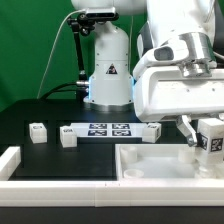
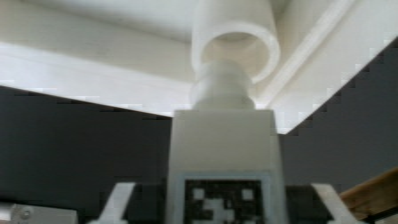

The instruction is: Assemble one leg

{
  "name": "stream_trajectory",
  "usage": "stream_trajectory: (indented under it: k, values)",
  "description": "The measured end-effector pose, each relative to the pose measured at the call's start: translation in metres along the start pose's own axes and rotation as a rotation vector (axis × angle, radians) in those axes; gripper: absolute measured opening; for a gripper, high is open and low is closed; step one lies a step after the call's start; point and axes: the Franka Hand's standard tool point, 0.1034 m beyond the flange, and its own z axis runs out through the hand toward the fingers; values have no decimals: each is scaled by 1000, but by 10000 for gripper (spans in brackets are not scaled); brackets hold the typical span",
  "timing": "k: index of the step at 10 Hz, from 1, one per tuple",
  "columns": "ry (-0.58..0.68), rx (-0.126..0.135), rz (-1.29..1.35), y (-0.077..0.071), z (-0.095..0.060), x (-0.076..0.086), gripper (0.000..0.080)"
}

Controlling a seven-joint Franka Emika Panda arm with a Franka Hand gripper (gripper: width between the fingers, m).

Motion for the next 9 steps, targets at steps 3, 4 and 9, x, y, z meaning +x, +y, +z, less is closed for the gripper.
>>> stream_trajectory:
  k: [3,4,9]
  values:
    - [-12,7,1,-7,-17,12,284]
    - [-17,8,-2,-8,-19,9,284]
    - [-34,5,7,-6,-9,-11,284]
